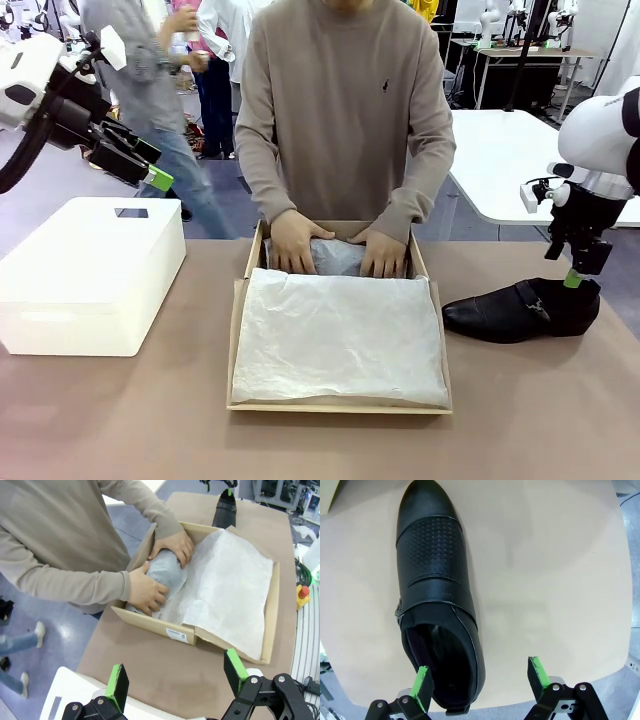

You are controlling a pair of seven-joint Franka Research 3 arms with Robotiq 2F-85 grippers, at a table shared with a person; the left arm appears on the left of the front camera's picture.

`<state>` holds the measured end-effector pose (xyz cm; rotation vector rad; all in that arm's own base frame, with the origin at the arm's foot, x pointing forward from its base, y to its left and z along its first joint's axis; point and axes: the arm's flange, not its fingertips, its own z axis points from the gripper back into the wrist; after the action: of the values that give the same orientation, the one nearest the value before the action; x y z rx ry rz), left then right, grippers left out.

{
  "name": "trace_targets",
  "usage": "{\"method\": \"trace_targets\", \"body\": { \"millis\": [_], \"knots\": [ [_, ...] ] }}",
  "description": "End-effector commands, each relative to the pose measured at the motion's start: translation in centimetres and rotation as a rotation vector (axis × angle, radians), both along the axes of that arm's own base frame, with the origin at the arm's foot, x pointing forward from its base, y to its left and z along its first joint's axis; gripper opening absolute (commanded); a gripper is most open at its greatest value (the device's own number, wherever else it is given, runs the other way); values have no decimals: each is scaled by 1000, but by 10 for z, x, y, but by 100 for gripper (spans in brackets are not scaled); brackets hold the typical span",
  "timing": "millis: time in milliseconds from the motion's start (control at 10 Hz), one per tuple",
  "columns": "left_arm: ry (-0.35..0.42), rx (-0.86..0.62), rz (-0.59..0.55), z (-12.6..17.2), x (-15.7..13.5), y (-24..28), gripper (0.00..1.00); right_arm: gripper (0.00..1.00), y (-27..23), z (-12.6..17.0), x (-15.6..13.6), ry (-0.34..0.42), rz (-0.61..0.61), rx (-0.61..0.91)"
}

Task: Pack the shoes into the box.
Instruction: Place the other shoe of the Shoes into the Shoes Box.

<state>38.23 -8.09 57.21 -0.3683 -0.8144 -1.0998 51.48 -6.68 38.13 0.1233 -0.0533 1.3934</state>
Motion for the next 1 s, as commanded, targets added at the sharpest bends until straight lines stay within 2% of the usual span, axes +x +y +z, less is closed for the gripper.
{"method": "trace_targets", "body": {
  "millis": [0,900],
  "knots": [
    [-2,-16,-12,-1,0,0,100,100,-4,-11,-4,-21,18,37],
    [-2,-16,-12,-1,0,0,100,100,-5,-40,-4,-51,26,59]
  ]
}}
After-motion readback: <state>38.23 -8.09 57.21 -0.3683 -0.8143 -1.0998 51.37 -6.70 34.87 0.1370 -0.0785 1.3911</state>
